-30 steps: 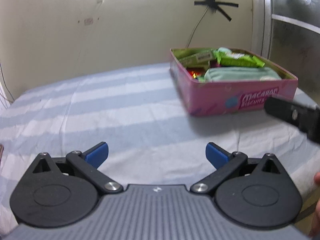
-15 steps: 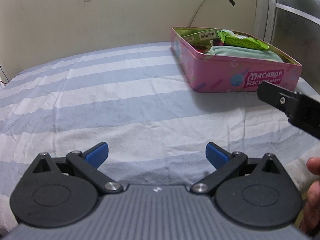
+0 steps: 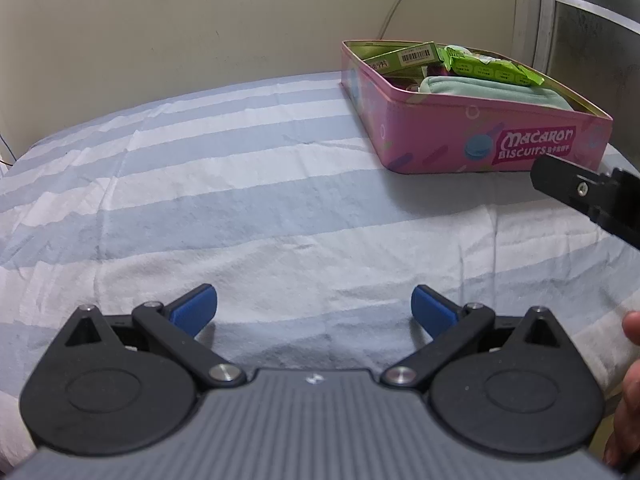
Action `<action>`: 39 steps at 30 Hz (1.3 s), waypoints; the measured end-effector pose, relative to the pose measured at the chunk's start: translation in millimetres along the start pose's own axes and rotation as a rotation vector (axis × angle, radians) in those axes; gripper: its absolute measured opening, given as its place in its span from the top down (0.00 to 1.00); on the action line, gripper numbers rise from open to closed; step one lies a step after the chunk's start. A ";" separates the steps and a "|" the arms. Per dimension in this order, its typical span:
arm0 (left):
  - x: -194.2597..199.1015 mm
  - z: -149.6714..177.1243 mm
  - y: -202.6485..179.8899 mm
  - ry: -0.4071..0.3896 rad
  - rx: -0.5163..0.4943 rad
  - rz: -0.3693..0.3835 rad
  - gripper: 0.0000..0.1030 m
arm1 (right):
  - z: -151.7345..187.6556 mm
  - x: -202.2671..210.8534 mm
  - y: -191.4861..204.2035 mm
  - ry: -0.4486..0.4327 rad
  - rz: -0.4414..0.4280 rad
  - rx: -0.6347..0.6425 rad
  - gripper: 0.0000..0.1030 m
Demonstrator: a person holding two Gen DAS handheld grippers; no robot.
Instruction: Organize objects
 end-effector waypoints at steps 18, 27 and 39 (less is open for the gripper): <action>-1.1 2.6 -3.7 0.012 -0.017 -0.005 0.00 | 1.2 -0.3 -6.4 0.004 0.003 -0.023 0.00; -1.7 3.4 -4.2 0.017 -0.011 -0.009 0.00 | 1.8 -0.4 -7.6 0.005 0.002 -0.023 0.00; -1.2 3.8 -1.9 0.013 -0.012 -0.004 0.00 | 2.9 -0.3 -6.4 0.002 0.005 -0.018 0.00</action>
Point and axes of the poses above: each gripper's, at about its wrist camera, not at the fingertips, and x roughly against the way its jaws point, y to its left, z to its underside, the point moved 8 cm from there along -x, roughly the way its jaws point, and after that the axes turned 15 degrees about -y, right-handed, at the moved point
